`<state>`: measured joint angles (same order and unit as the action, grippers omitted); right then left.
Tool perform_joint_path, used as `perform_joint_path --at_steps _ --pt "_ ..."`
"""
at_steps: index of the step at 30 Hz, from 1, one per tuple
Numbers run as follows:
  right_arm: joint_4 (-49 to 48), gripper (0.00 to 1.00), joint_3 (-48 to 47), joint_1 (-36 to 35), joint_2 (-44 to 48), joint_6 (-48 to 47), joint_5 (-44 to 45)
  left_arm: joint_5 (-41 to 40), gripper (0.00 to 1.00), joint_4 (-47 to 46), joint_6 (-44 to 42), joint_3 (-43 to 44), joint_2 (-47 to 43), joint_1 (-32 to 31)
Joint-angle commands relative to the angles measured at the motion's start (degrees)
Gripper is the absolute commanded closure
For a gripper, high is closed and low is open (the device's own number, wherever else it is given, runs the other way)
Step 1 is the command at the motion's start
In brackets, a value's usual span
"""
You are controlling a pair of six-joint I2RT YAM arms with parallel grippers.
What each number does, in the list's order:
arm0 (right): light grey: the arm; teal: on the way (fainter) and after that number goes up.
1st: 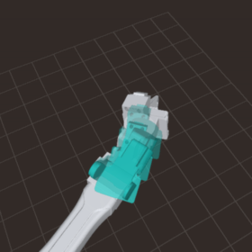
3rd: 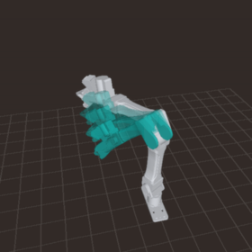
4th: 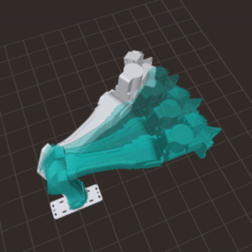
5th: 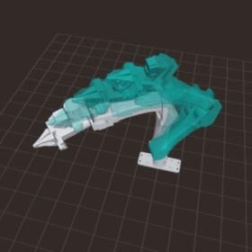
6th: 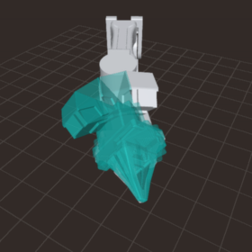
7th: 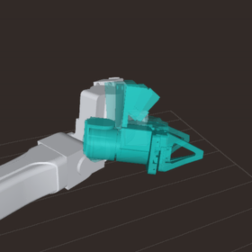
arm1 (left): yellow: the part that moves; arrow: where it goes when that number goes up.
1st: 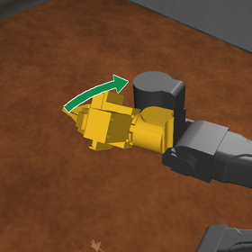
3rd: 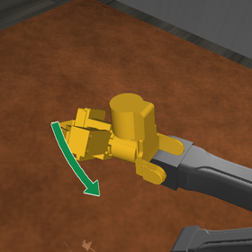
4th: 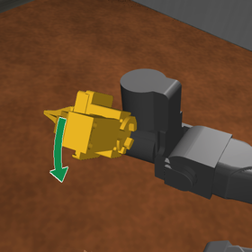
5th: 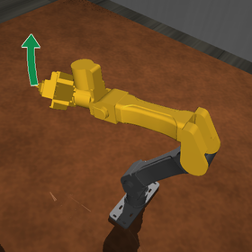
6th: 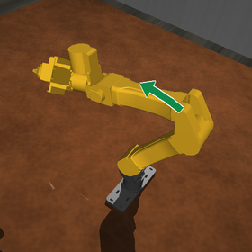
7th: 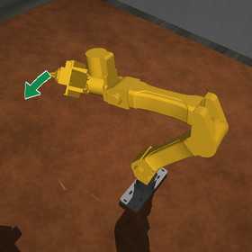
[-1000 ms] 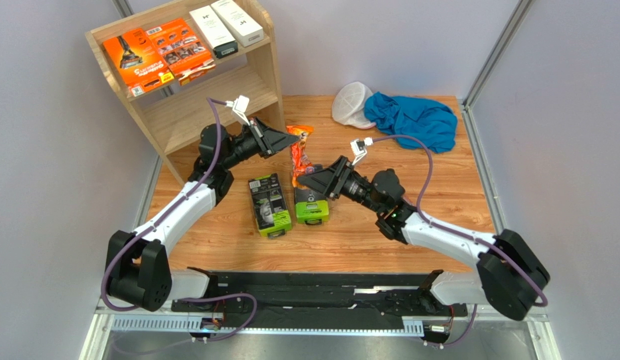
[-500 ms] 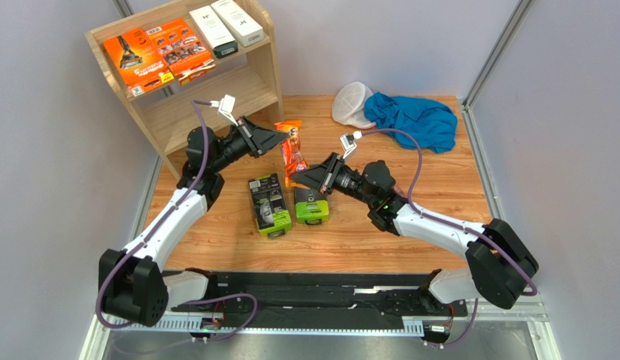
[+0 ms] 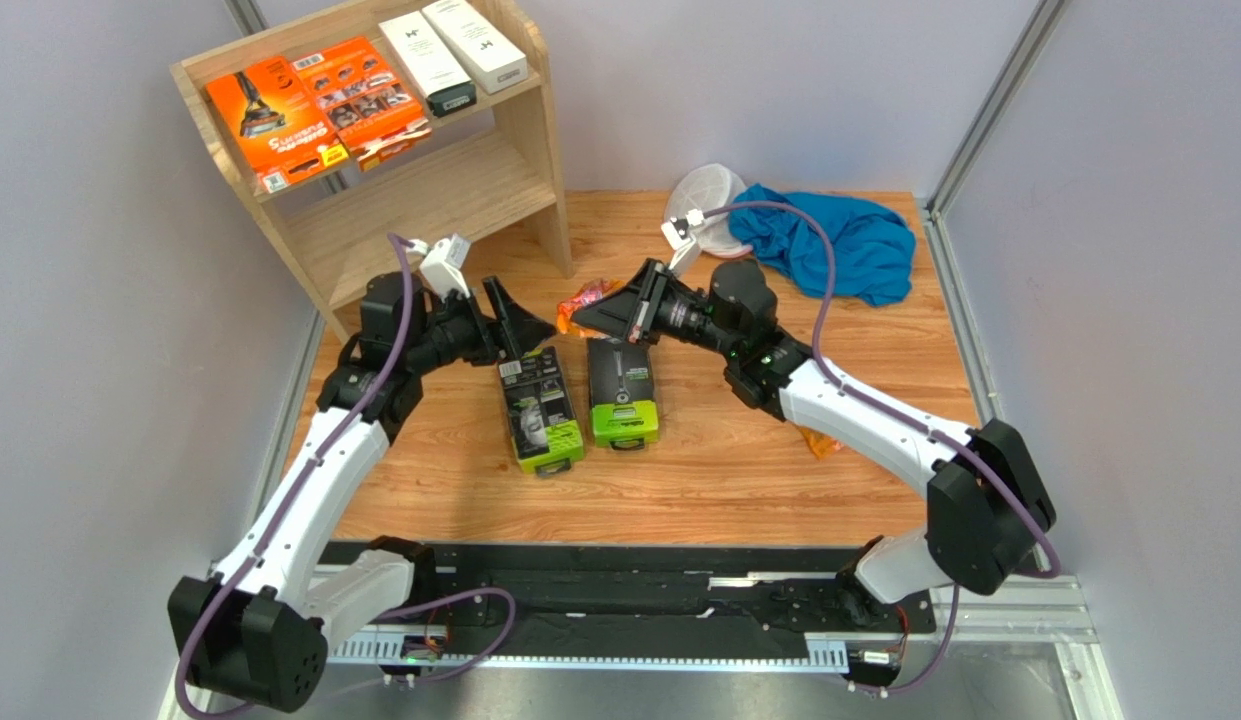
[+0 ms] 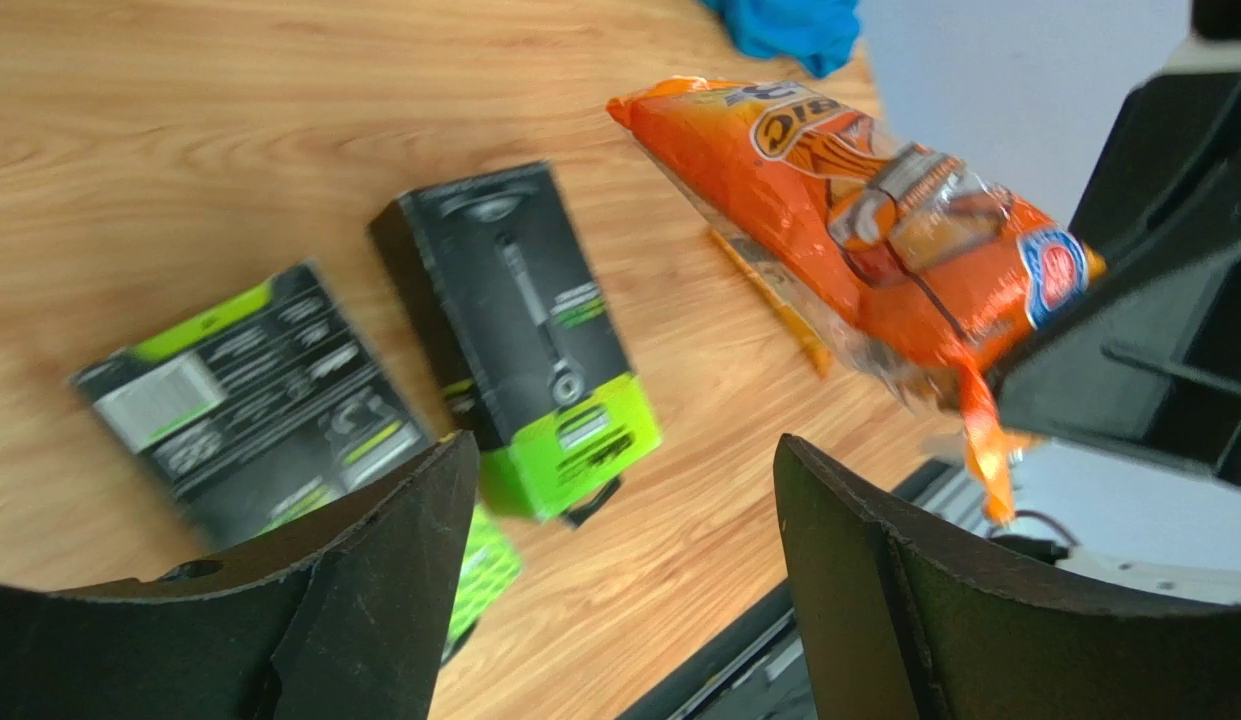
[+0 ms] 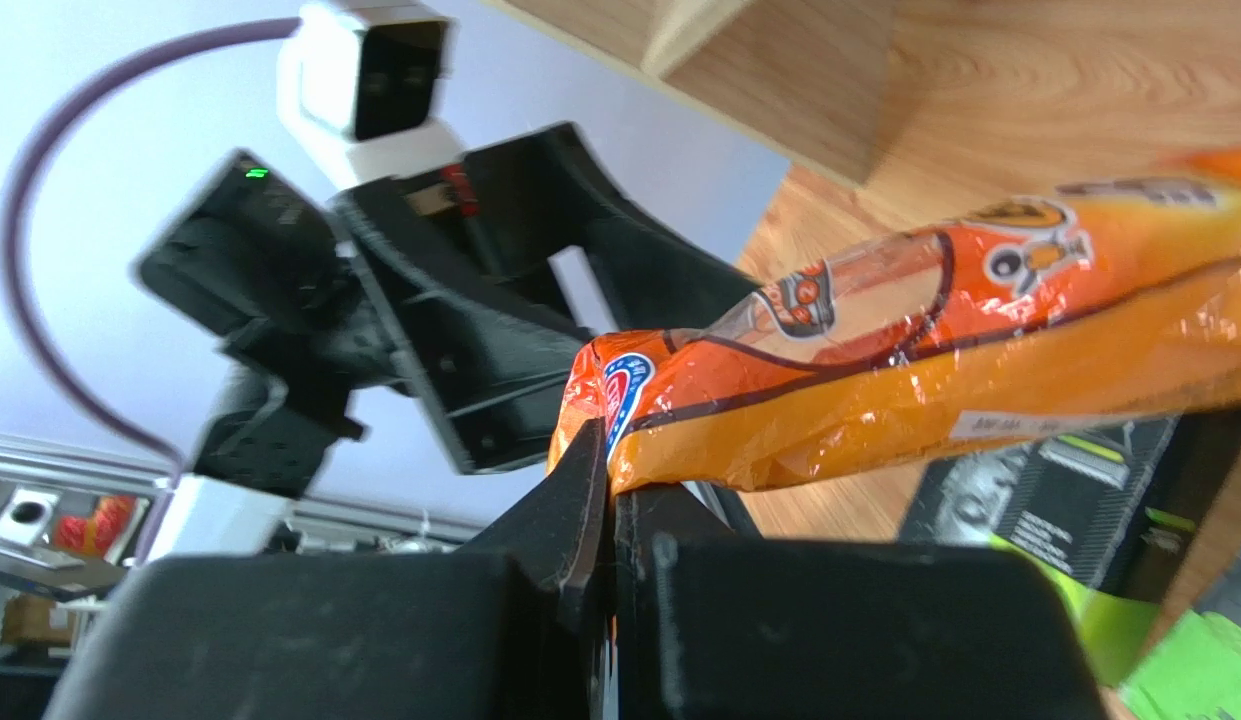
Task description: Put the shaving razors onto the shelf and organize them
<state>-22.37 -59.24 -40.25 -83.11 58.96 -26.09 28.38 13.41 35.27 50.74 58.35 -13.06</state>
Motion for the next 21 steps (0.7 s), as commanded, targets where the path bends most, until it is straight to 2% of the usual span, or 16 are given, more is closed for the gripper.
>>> perform_joint_path --at_steps 1,7,11,18,21 --pt "10.92 1.00 -7.88 0.70 -4.15 -7.62 -6.95 -5.70 0.20 14.87 -9.33 3.93 -6.74 1.37" --pt "15.69 1.00 -16.07 0.70 -9.78 -10.97 -12.67 -14.21 0.19 28.50 -12.33 3.67 -14.73 2.60" --pt "14.64 1.00 -20.73 0.70 -13.91 -12.20 -14.95 -17.56 0.13 34.30 -10.05 1.56 -20.81 3.21" --pt "8.23 1.00 -29.95 0.26 -21.28 -11.24 -19.43 -15.73 0.11 38.27 -8.37 1.20 -23.10 3.30" --pt "2.70 1.00 -33.03 0.00 -24.54 -8.96 -20.67 -15.72 0.11 38.88 -9.60 1.90 -22.84 3.39"
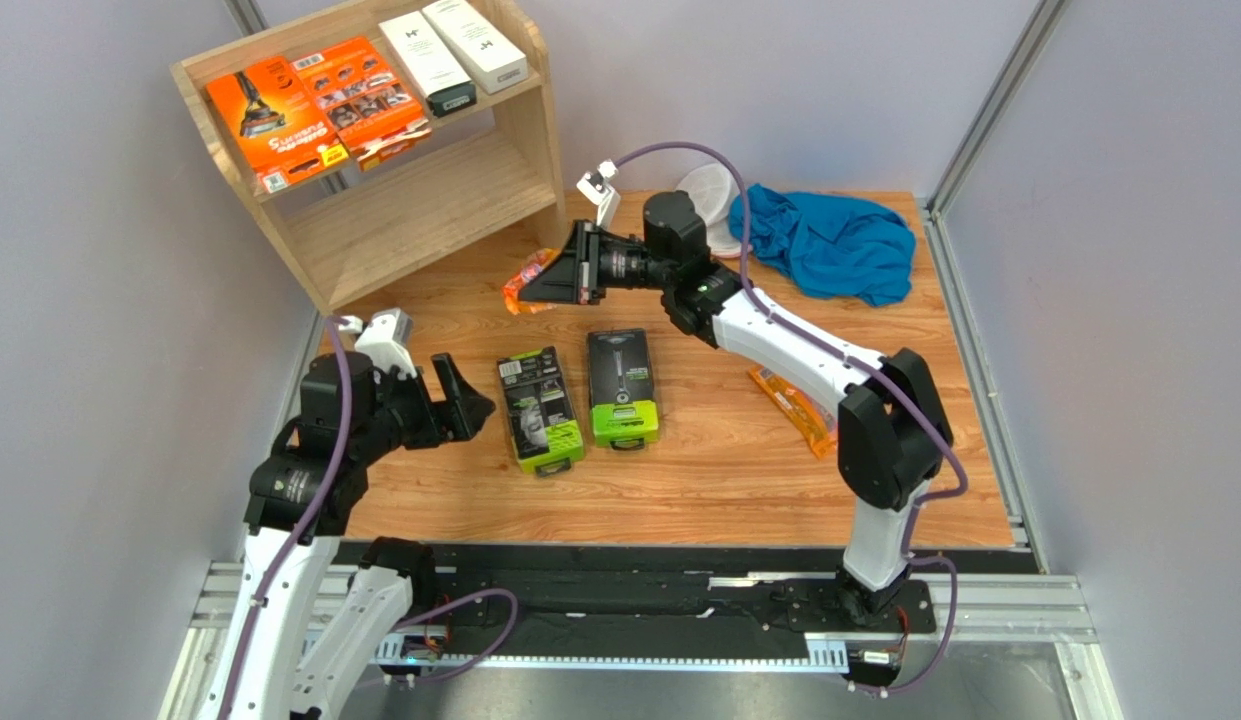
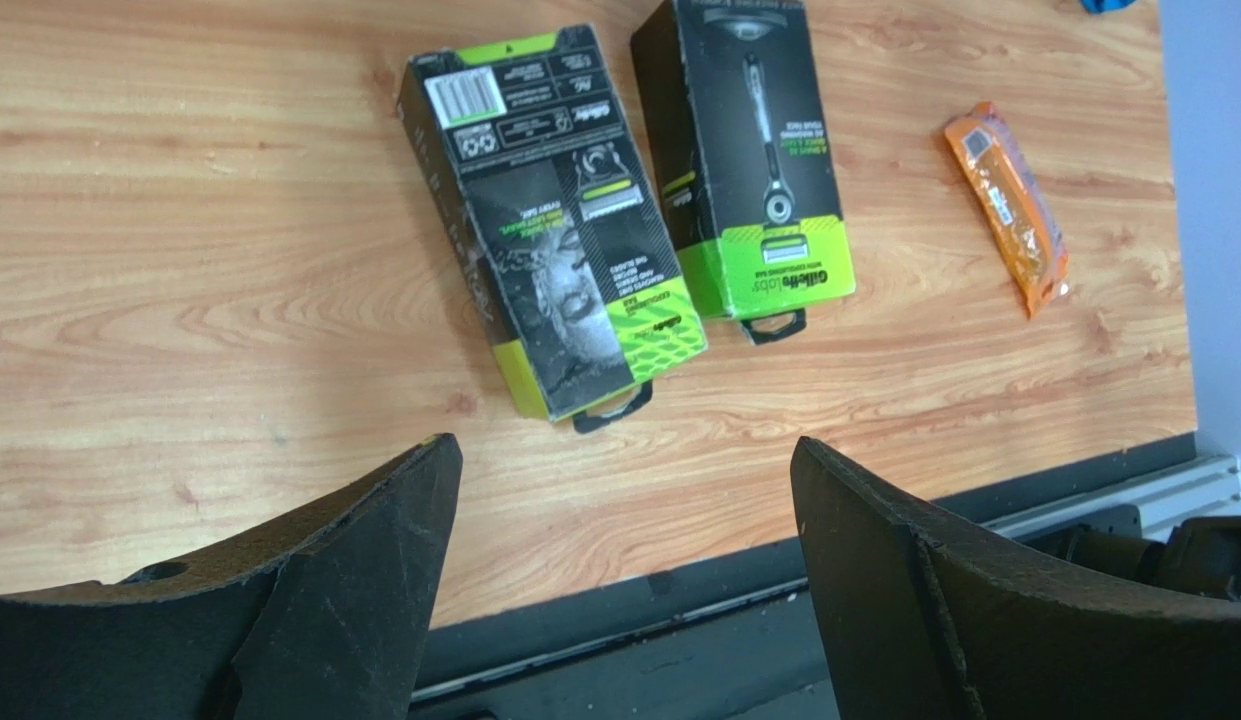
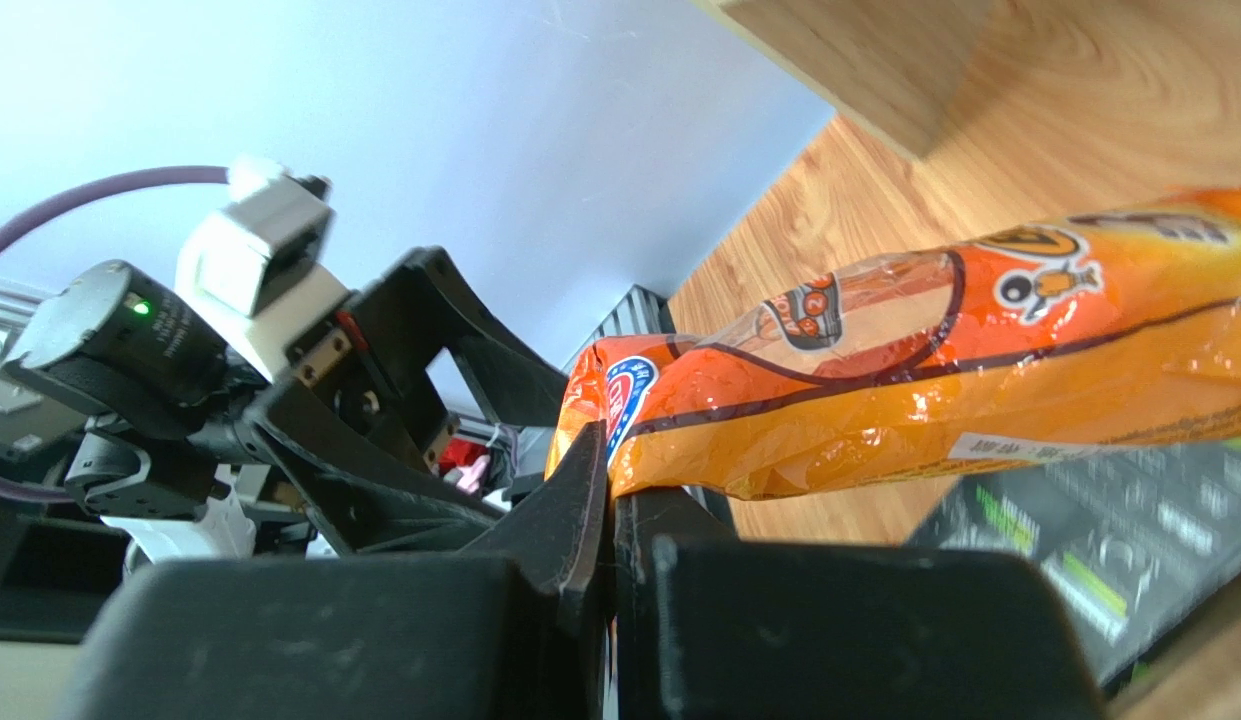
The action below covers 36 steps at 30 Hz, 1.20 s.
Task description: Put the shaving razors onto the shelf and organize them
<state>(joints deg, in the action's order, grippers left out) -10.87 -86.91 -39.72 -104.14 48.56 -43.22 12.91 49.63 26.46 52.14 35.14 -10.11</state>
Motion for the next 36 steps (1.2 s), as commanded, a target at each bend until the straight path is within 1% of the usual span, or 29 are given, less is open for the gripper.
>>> perform_joint_path --at_steps 1,3,6,7,8,10,11,13,14,16,19,22,28,32,35,36 --pt "-11.95 1.00 -7.72 -0.70 -6.05 3.11 -3.97 -0.51 0.11 2.93 -1.14 1.12 0.29 0.35" --pt "-14.86 1.00 -10.10 -0.79 -8.52 4.78 -4.33 -0.43 0.11 3.37 -2.02 1.56 0.37 0.35" --pt "-21.63 1.00 -15.47 -0.79 -13.89 9.70 -5.29 -0.16 0.11 3.64 -2.37 1.65 0.28 0.35" --pt "-25.56 1.00 -16.87 -0.79 -16.86 11.02 -5.55 0.71 0.11 3.55 -2.38 1.21 0.28 0.35" --pt "-27.43 1.00 -20.02 -0.79 -18.11 14.08 -5.47 0.98 0.11 3.20 -2.38 0.86 0.28 0.35" --pt "-31.03 1.00 -23.81 -0.79 -21.26 16.47 -5.82 1.59 0.11 3.11 -2.29 0.07 0.20 0.35" --pt "-30.70 1.00 -27.83 -0.88 -23.81 17.53 -6.08 1.94 0.11 2.85 -2.20 -0.11 0.11 0.35" --pt "-29.65 1.00 -31.28 -0.97 -26.19 17.63 -5.30 2.03 0.11 2.67 -2.20 -0.20 0.20 0.35" --pt "-28.69 1.00 -35.04 -0.97 -28.47 17.37 -4.68 2.21 0.11 2.67 -2.37 -0.20 0.11 0.35" --pt "-26.14 1.00 -38.84 -0.88 -31.03 17.27 -4.59 2.65 0.11 2.41 -2.38 -0.46 0.02 0.35" --pt "-25.16 1.00 -44.30 -0.79 -35.42 18.94 -3.19 3.00 0.11 2.32 -2.29 -0.81 -0.15 0.35" --pt "-25.69 1.00 -44.84 -0.79 -37.80 20.79 -2.39 3.09 0.11 2.14 -2.37 -0.99 -0.24 0.35" --pt "-23.15 1.00 -39.75 -0.79 -37.72 21.23 -1.17 3.26 0.11 1.88 -2.29 -1.08 -0.33 0.35" --pt "-21.73 0.96 -37.72 -0.35 -38.24 23.51 -0.02 3.79 0.11 1.62 -2.38 -1.16 -0.33 0.35" --pt "-23.49 0.95 -35.79 0.17 -38.69 25.97 -0.02 3.97 0.11 1.70 -2.46 -1.25 -0.59 0.35" --pt "-26.88 0.95 -35.26 0.35 -38.77 26.59 -0.37 4.06 0.11 1.53 -2.46 -1.25 -0.51 0.35"
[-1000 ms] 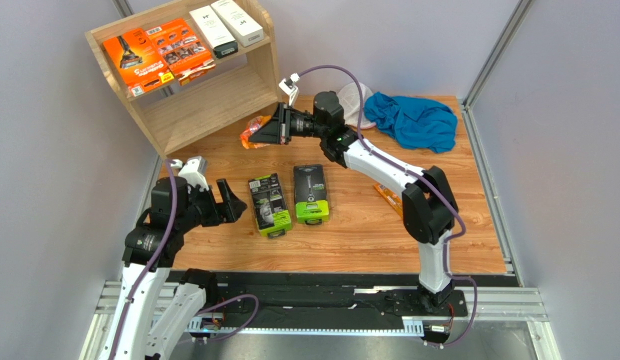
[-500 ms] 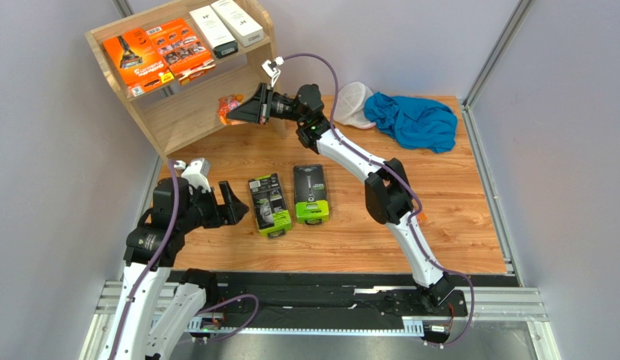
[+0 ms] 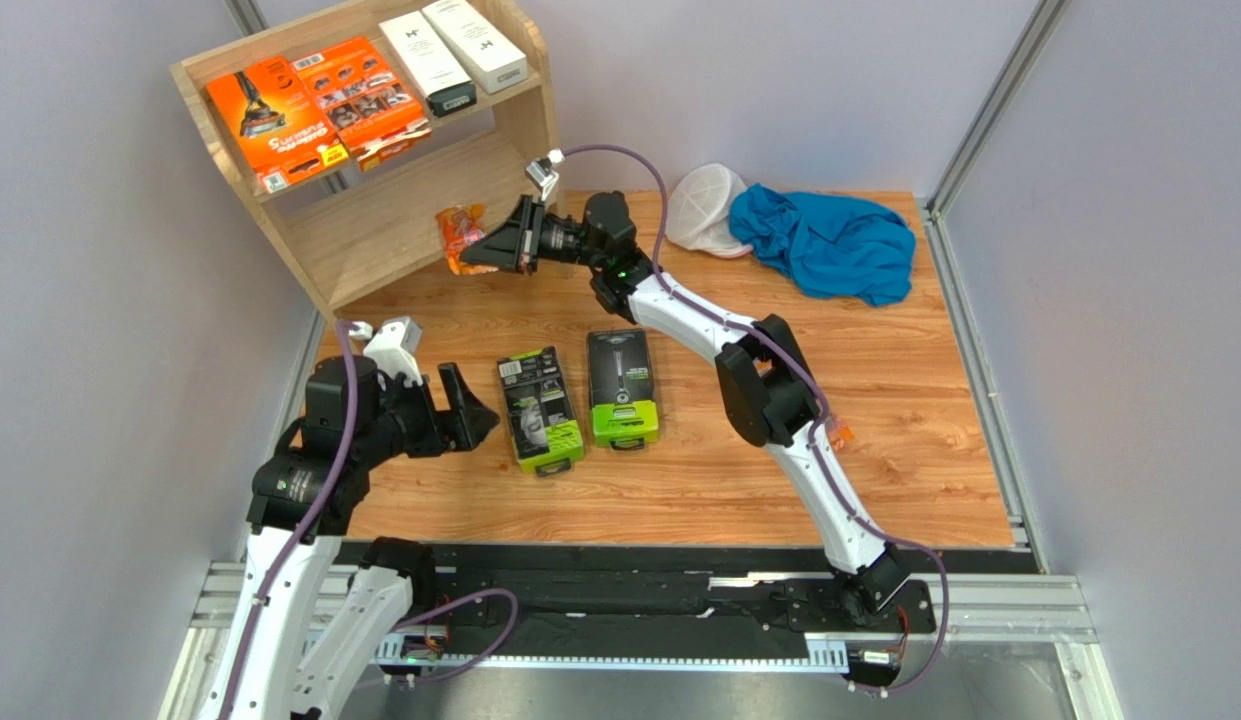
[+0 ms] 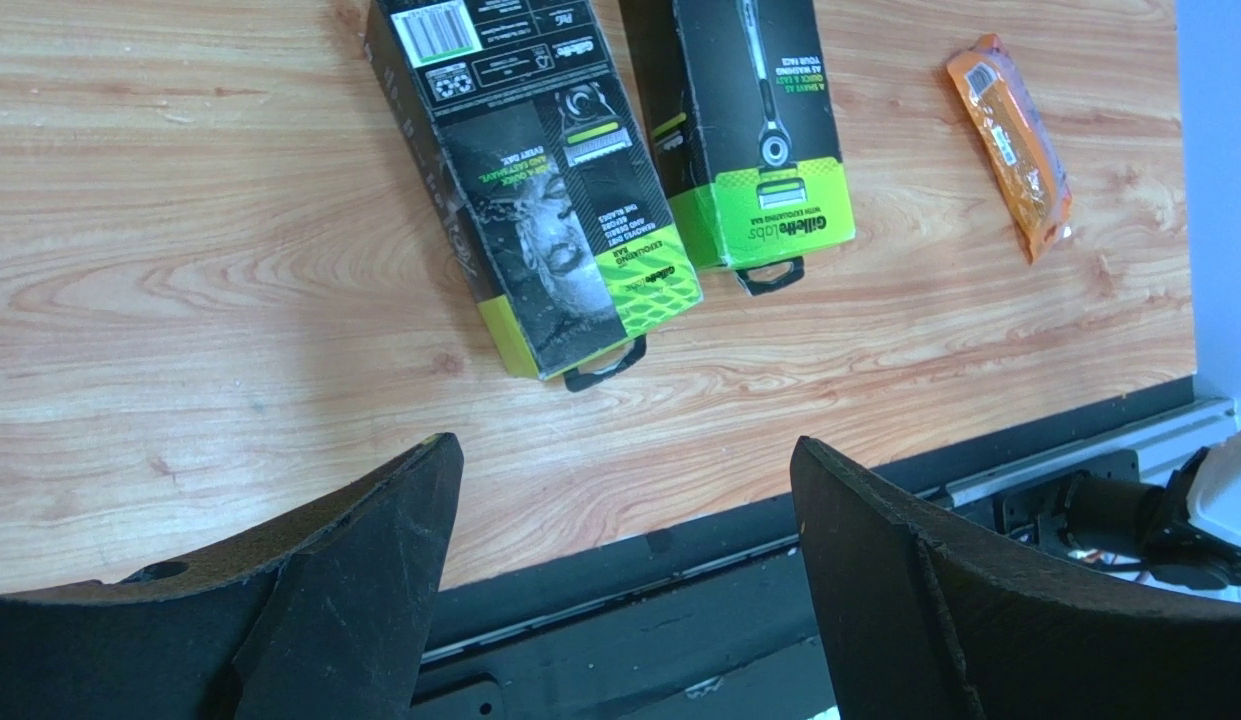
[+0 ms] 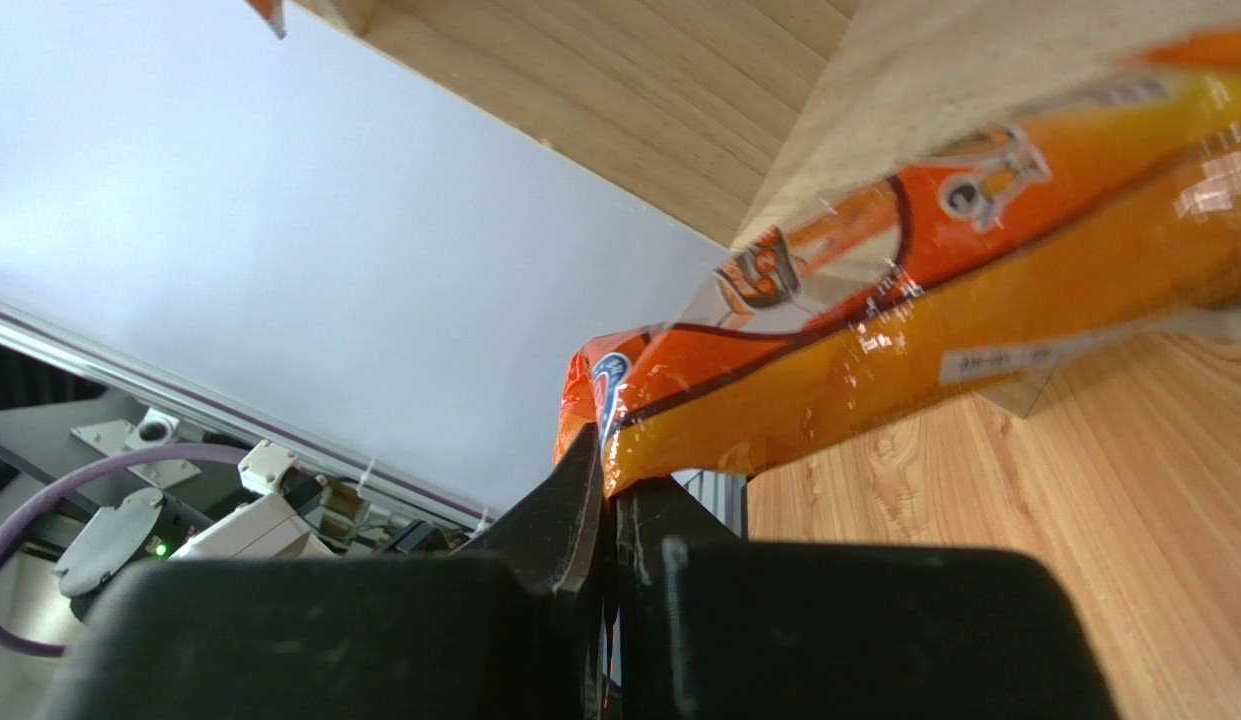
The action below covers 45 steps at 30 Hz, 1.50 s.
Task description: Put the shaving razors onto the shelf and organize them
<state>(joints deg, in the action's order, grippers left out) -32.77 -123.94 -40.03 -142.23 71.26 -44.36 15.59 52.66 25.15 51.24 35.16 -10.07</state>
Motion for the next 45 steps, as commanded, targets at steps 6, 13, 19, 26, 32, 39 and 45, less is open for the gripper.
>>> perform_joint_path --at_steps 6,13,19,26,32,39,45 --pt "-0.54 0.93 3.79 1.44 -0.24 3.44 2.00 1.37 0.11 -1.42 -1.15 -0.44 -0.53 0.31" --pt "-3.88 0.88 4.68 2.50 -1.90 7.31 4.36 1.46 0.11 -1.51 -1.15 -0.44 -0.62 0.31" --pt "-3.00 0.87 3.44 3.82 -2.35 8.19 5.95 1.54 0.11 -1.60 -1.24 -0.62 -0.88 0.31" --pt "-4.05 0.84 3.09 6.63 -1.73 10.21 6.22 1.63 0.11 -1.77 -1.15 -0.71 -1.23 0.31" --pt "-1.95 0.77 1.78 8.47 -0.94 10.30 7.18 1.81 0.11 -1.78 -1.15 -0.79 -1.23 0.31" --pt "1.57 0.71 -1.64 9.79 -1.47 9.95 7.97 2.07 0.11 -2.13 -1.15 -0.88 -1.32 0.31" --pt "1.84 1.00 -1.39 9.71 -0.94 9.34 9.90 1.90 0.12 -2.22 -1.06 -0.97 -1.49 0.31"
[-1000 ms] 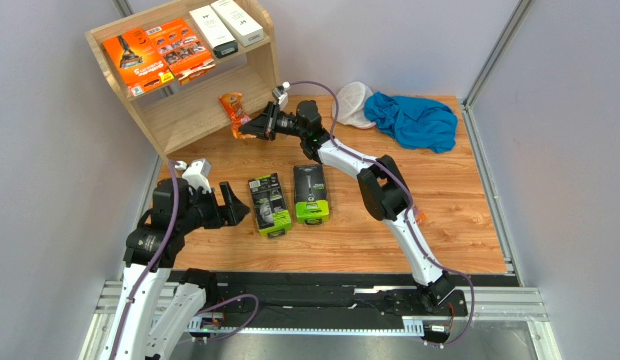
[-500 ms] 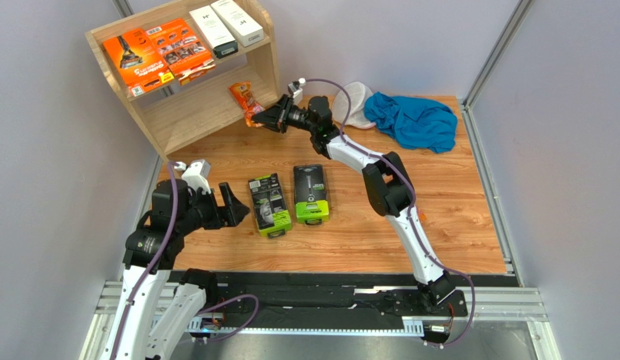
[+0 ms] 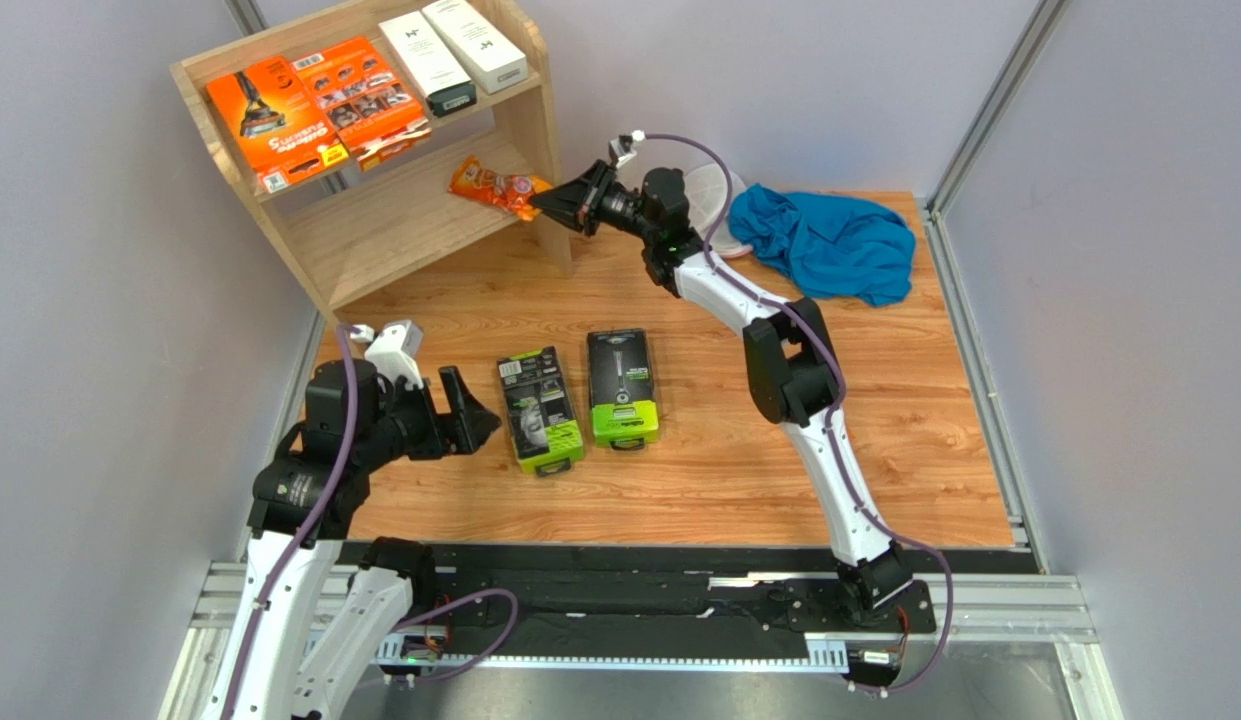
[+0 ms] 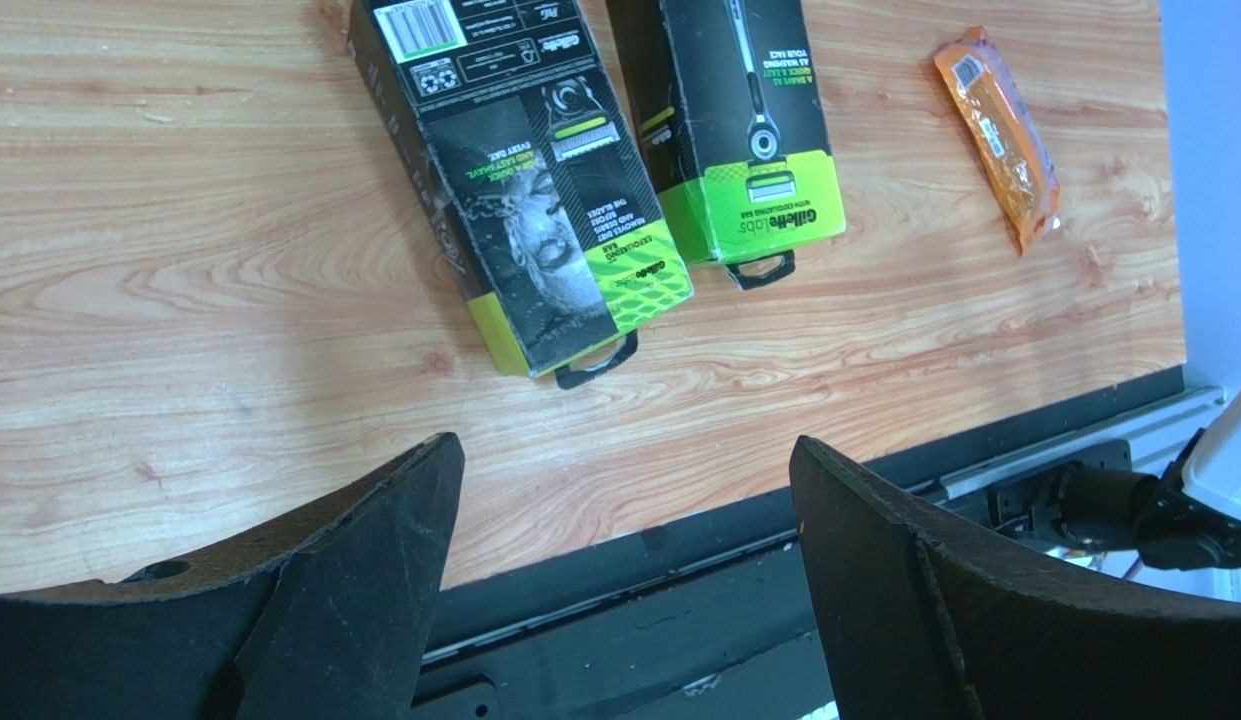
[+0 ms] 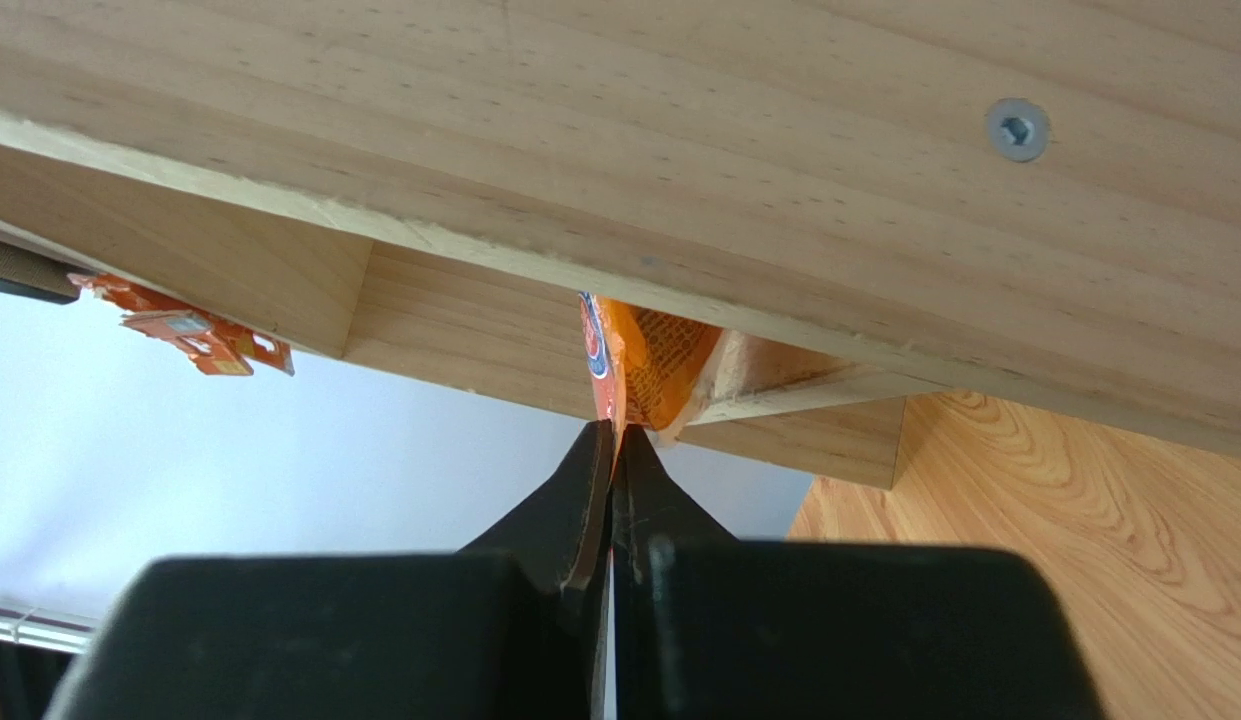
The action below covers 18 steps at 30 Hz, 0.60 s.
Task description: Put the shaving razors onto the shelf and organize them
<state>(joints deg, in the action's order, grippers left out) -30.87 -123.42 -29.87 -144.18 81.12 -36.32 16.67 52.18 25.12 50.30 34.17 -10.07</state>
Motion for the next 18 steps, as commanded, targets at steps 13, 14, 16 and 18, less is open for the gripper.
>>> perform_joint_path --at_steps 13,14,16,18 --pt "-10.60 1.00 13.10 -1.16 7.86 -1.41 13.01 1.00 0.12 -2.00 -0.95 -0.21 -0.69 0.31" --pt "-12.44 1.00 14.07 -1.51 8.91 -1.93 13.81 1.00 0.12 -2.00 -0.95 -0.29 -0.69 0.31" --pt "-14.20 1.00 16.18 -1.95 9.79 -2.46 15.74 1.09 0.12 -2.00 -1.04 -0.21 -0.77 0.31" --pt "-14.39 1.00 16.10 -2.30 10.41 -2.98 16.45 1.18 0.12 -1.91 -0.95 -0.29 -0.77 0.31"
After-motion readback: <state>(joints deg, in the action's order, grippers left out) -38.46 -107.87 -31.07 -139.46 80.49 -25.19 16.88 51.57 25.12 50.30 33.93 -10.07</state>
